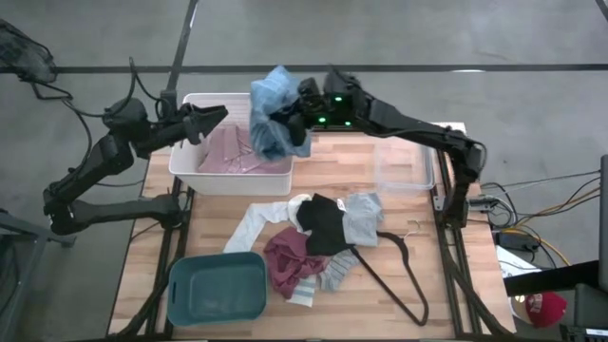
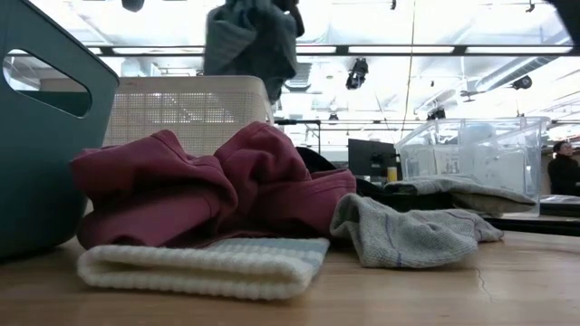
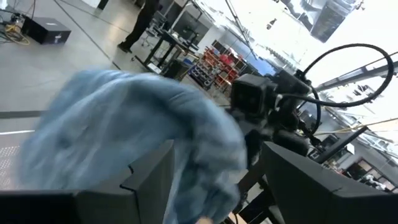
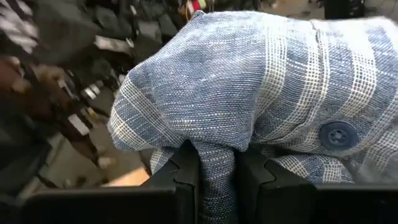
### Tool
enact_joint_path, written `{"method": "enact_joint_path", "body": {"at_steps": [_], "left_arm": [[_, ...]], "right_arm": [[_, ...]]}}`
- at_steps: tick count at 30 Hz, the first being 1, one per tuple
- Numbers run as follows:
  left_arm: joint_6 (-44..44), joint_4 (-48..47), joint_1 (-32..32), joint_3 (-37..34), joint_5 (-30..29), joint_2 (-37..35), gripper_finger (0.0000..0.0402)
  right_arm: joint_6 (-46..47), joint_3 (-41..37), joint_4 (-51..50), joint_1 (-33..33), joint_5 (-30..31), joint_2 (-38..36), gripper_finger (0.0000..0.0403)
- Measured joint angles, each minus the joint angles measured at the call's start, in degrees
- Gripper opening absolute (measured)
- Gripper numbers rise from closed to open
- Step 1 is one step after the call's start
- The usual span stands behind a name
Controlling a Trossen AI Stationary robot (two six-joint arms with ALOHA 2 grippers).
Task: Pick & Place Cloths
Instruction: Put the blue polo shirt into the laundry organizer, then put the gray boxers into the transparent bin
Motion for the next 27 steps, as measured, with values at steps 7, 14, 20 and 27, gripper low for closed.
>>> {"method": "enact_joint_path", "body": {"at_steps": [7,14,20,27], "left_arm": [[0.0,-0.2,0.0,0.0,0.0,0.0,0.0246],[-0.1,-1.4,-0.1,-0.1,0.4,0.0,0.0246],[0.0,-2.1,-0.1,-0.2,0.5,0.3,0.0246],[0.4,-2.1,-0.1,-0.3,0.5,0.7,0.0246]], "right_arm": [[-4.9,20.7,-19.1,0.0,0.1,14.8,0.0046],[-2.5,14.8,-17.9,0.2,-5.2,16.5,0.0068],[-1.8,13.4,-16.7,1.1,-6.0,17.2,0.0144],[0.1,13.4,-3.7,1.9,-7.5,17.1,0.0228]]}}
